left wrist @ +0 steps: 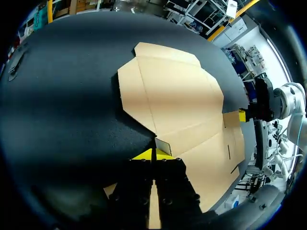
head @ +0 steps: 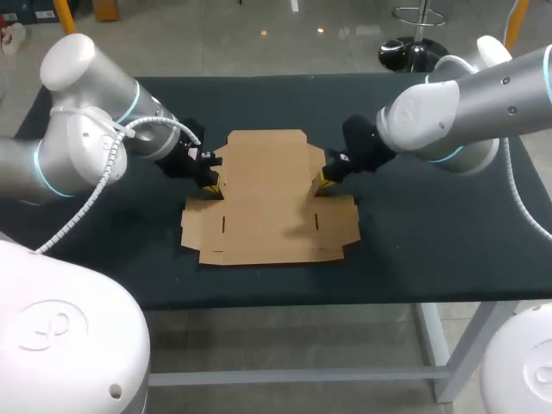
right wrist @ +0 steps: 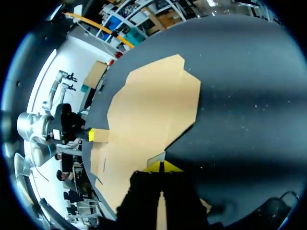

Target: Assemble the packaging by folding the flat box into shape, placing the metal phone stand inside, and closing the box properly

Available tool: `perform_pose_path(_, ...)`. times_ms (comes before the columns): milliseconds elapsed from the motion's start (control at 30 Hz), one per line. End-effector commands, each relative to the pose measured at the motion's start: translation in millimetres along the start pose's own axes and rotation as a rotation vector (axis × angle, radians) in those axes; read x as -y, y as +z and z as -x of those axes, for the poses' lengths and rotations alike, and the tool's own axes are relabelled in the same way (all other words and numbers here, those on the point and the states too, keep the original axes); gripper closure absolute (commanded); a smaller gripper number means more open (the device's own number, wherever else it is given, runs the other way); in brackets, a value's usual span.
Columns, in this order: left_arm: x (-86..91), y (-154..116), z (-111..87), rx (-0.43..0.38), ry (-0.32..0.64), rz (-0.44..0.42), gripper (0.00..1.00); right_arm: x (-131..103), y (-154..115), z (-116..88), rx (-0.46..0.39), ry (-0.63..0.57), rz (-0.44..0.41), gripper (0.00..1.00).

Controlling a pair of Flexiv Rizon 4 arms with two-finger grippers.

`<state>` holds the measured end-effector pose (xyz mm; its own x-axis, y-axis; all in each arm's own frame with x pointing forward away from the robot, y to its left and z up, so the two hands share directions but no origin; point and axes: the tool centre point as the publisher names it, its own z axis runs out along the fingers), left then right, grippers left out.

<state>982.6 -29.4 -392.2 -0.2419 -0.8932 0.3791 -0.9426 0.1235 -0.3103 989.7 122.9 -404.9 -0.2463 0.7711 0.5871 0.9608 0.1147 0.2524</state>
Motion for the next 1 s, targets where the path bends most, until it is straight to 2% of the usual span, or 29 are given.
perform_pose_path(33,1.5,0,-5.9,0.041,0.001,0.005,1.00,-1,1,-7,0.047,0.006,-0.003,1.00)
perform_pose_path(1000,3.2,8,-22.7,0.064,0.047,0.038,1.00,-1,16,-18,0.115,0.009,-0.040,1.00)
